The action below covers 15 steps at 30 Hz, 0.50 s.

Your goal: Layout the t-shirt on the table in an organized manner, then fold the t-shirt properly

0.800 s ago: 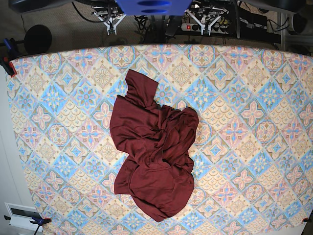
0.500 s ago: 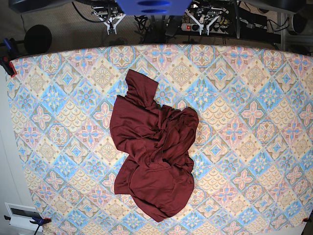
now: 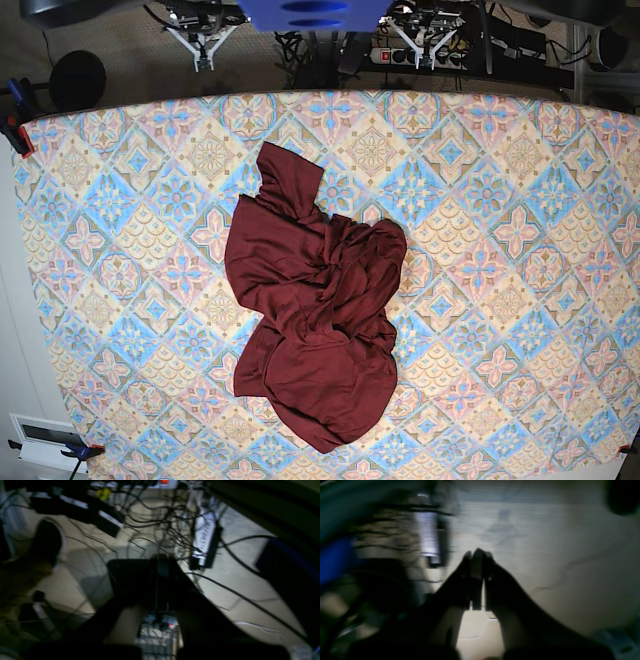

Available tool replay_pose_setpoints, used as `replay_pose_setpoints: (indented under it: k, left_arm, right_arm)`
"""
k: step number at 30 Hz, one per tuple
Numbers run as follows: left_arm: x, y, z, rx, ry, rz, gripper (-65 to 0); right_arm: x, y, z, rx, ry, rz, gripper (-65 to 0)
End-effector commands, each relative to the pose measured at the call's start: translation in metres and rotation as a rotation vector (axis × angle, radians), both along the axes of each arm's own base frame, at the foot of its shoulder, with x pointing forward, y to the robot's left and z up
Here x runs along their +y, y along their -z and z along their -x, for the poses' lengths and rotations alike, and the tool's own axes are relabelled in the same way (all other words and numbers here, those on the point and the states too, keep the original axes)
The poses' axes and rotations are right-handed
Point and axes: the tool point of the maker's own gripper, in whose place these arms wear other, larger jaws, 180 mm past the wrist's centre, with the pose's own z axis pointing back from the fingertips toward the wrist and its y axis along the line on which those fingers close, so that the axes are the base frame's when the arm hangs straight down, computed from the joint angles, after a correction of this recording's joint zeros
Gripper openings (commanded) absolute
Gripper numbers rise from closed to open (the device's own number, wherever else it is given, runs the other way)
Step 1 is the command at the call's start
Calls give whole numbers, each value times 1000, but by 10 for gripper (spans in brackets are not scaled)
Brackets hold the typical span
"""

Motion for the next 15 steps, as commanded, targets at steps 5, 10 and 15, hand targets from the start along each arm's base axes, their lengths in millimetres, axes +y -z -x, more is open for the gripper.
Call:
replay_pose_setpoints:
  k: [5, 10, 15]
  left_arm:
    - [39, -13, 18, -29, 38, -61, -648]
    - [70, -26, 36, -31, 68, -106, -648]
    - [86, -47, 35, -95, 118, -126, -648]
  right_arm:
    - [-18, -16, 30, -10, -30, 20, -650]
    - [-29, -42, 29, -101, 20, 14, -650]
    - [-36, -70, 32, -174, 138, -24, -650]
